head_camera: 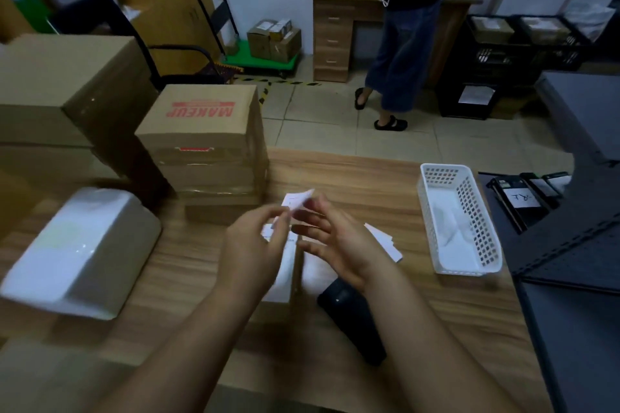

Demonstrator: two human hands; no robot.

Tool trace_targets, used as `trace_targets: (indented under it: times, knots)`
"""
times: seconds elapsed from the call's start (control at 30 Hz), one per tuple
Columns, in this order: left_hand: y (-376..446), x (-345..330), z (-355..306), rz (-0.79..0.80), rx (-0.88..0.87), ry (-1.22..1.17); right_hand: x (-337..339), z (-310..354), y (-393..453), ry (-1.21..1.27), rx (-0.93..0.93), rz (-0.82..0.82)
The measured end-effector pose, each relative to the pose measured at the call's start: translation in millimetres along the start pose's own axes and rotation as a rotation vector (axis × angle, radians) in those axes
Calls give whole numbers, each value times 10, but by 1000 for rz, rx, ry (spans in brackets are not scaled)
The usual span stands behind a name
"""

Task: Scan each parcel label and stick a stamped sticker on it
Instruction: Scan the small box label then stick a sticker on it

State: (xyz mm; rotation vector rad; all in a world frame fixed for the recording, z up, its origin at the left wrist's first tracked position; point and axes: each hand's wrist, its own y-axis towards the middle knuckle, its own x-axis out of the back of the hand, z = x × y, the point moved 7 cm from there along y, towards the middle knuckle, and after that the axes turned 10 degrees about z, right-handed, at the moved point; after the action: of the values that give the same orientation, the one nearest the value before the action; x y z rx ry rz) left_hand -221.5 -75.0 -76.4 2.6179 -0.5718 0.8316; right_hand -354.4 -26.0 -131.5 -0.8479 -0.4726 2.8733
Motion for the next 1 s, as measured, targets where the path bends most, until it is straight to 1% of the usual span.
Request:
trace_targets:
  times: [0.03,0.1,0.17,0.2,0.23,0.3,0.33,0.37,0.4,0.43,0.47,0.5,0.57,0.63,0.67,0.7,0.77,0.83,0.87,0.9,0.93,1.0]
  knots:
    - [-41,-29,25,69,-93,136,-136,-55,33,21,8,11]
    - [-157,-59,141,182,-219,318,-297,-155,60,-40,14,-59]
    - [-259,30,305,227,-232,378,-341,-273,54,-82,16,-166]
    - [-292,113,404,224,-193,342,-350,-329,36,-68,12,-201]
    - [-314,211,521,206,-117,261,-360,-382,10,-52,2,-224]
    - [-329,378,772,190,138,-24,-393,-491,-55,-31,-27,-234]
    - [-340,407,890,217,283,-205,-433,-552,-87,-22,-45,-216]
    - [-366,387,976,276,406,-381,-467,-625,-112,-15,-61,-197]
    - [-406,342,1038,343,489,-515,-498,-702,-136,-14,-78,-184]
    - [-449,303,1070,399,533,-585,-517,-781,-155,-25,-95,-180]
    - [-486,283,1114,425,552,-594,-535,-852,-180,-48,-111,-191]
    - [-523,276,1160,428,561,-568,-542,-911,-206,-97,-122,-225]
    - [-608,253,1257,426,580,-505,-509,-994,-262,-280,-132,-366]
    - [-706,203,1336,434,616,-499,-477,-1043,-312,-477,-128,-513]
    - [-749,181,1370,443,634,-505,-472,-1078,-324,-536,-126,-552]
    - [-786,169,1387,456,648,-510,-460,-1122,-325,-559,-124,-572]
    - [-835,162,1435,463,668,-540,-403,-1185,-337,-522,-114,-607]
    - [-845,190,1544,417,665,-543,-264,-1152,-400,-482,-74,-699]
    - [-839,219,1609,385,635,-485,-181,-1125,-441,-459,-50,-741]
    - [-824,253,1667,367,577,-377,-110,-1120,-468,-426,-40,-756]
    - [-802,276,1704,370,496,-224,-76,-1133,-475,-412,-53,-733]
    - [-803,253,1747,435,342,82,-122,-1198,-440,-460,-126,-656]
